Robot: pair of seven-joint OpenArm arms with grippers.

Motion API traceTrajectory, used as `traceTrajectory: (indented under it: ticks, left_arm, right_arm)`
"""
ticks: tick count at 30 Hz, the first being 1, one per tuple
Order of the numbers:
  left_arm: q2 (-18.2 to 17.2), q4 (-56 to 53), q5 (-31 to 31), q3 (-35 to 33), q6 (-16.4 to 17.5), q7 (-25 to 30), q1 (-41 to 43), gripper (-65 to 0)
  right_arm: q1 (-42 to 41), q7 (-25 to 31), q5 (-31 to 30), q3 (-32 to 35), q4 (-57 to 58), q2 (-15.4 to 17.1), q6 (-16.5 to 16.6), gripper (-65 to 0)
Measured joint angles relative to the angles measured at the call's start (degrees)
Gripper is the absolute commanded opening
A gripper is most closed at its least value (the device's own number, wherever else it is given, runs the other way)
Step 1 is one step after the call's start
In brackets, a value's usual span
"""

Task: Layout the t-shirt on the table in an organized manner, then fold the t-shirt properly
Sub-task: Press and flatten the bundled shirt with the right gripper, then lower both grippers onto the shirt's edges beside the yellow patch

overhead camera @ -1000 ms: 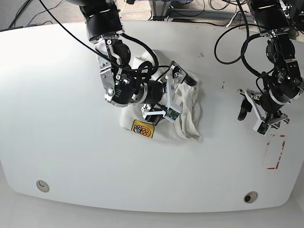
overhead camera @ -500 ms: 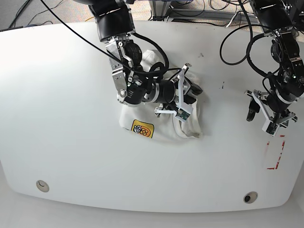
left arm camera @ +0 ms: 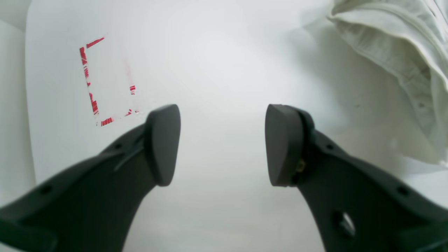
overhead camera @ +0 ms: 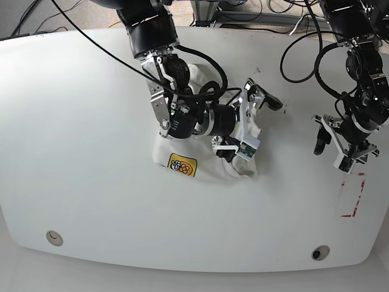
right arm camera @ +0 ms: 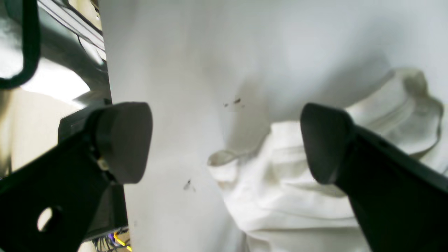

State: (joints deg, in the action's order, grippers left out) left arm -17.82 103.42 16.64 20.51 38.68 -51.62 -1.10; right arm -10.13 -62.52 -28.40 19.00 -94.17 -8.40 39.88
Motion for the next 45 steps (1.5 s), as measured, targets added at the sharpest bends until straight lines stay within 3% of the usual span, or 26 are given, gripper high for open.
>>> traceTrajectory:
  ticks: [8, 13, 19, 25, 28, 32, 34, 41, 45]
  left_arm:
    - [0.0, 0.3, -0.3, -1.3, 0.0, 0.0, -0.3, -29.9]
    - [0.9, 3.2, 1.1, -5.4, -0.1, -1.7, -0.2, -29.9]
    - [5.6, 5.8, 12.0, -8.3, 0.4, -8.5, -1.5, -29.9]
    - [10.0, 5.7, 20.9, -7.3, -0.5, -14.9, -7.3, -29.9]
    - [14.3, 5.9, 23.6, -7.4, -0.5, -17.2, -8.3, -29.9]
    - [19.8, 5.6, 24.0, -8.2, -0.5, -20.4, -7.8, -29.9]
    - [21.0, 4.7, 24.1, -10.1, -0.5, -21.0, -7.4, -29.9]
    - [21.2, -3.3, 19.1, -17.3, -0.4, -21.0, -7.1, -29.9]
    - [19.1, -7.8, 16.3, -17.5, -0.1, -21.1, -7.1, -29.9]
  right_arm:
    - [-1.6, 0.5, -2.3, -2.1, -0.2, 1.0, 0.1, 0.0]
    - [-1.9, 0.5, -1.8, -4.8, -1.1, 5.2, 0.0, 0.0]
    - [-1.6, 0.1, -1.8, -8.4, -3.4, 12.1, 0.0, 0.0]
    - [-1.7, 0.4, -1.9, -13.4, -4.7, 18.3, 0.0, -11.4]
    - [-1.6, 0.4, -2.3, -15.6, -4.7, 21.0, 0.0, -15.7]
    - [-1.3, 0.2, -1.9, -18.0, -4.7, 23.5, 0.0, -18.2]
    - [-1.3, 0.2, -1.9, -19.1, -4.7, 24.1, 0.0, -18.1]
    - [-1.3, 0.5, -1.9, -22.1, -4.6, 24.4, 0.2, -18.1]
    - [-1.3, 0.4, -2.2, -24.4, -4.0, 24.5, 0.2, -18.2]
